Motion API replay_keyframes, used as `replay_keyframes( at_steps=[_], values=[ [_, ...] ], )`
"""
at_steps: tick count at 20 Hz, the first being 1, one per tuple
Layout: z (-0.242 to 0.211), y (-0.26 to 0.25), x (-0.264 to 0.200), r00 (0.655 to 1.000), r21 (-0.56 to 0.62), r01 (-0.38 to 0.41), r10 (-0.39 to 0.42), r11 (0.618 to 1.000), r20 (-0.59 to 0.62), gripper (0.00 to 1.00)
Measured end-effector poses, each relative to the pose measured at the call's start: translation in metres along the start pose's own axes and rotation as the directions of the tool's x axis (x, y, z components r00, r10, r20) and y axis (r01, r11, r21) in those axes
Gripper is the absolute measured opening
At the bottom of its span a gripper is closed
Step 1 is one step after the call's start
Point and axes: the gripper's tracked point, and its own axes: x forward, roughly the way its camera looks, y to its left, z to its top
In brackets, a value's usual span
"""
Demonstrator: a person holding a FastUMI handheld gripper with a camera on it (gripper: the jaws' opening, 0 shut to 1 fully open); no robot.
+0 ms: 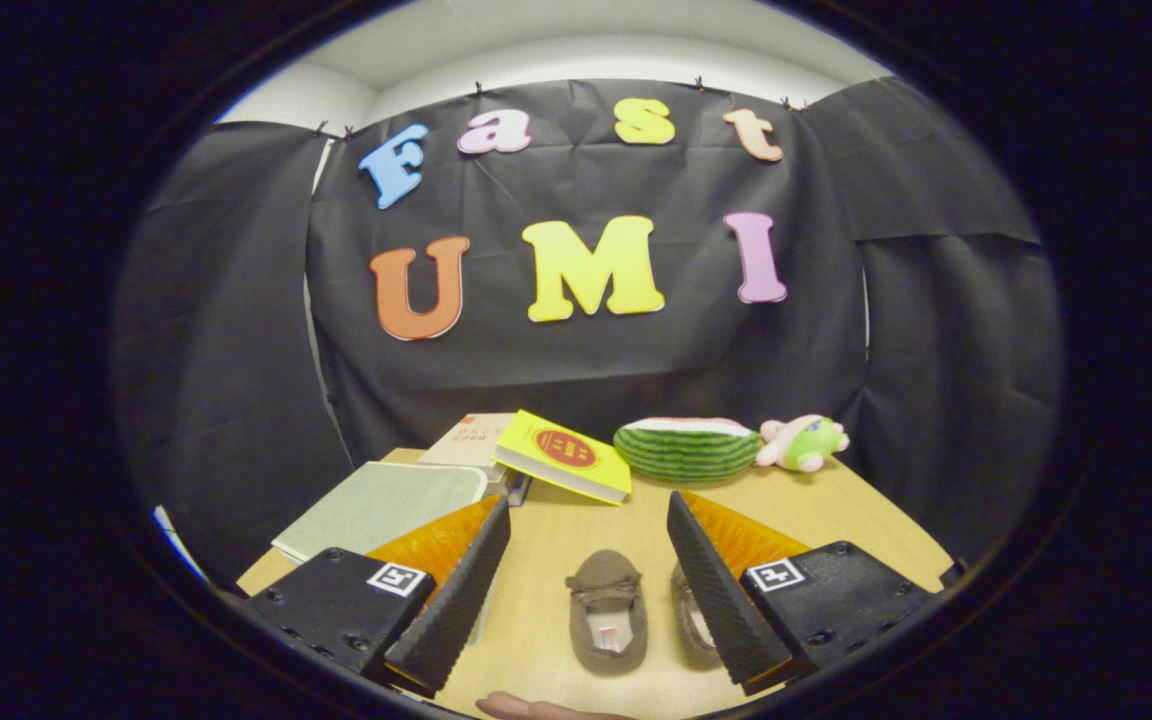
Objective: Open the storage box then place both shoes into the box .Put the left shoe in first, then the right shoe, with the right side of both shoes facing outward in a uniform manner.
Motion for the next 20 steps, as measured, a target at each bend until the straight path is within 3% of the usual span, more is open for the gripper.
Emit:
replay_keyframes(
  at_steps=[3,7,11,16,20],
  values=[
    [-0.011,0.028,0.038,0.995,-0.014,-0.084,0.084,0.996,-0.048,1.00],
    [-0.026,0.059,0.080,0.966,0.059,-0.225,0.230,0.973,-0.113,1.00],
    [-0.045,0.095,0.107,0.903,0.185,-0.349,0.382,0.919,-0.195,0.99],
    [-0.075,0.112,0.134,0.836,0.316,-0.384,0.472,0.867,-0.278,0.98],
    [-0.094,0.124,0.143,0.739,0.406,-0.412,0.559,0.816,-0.375,0.92]
  ],
)
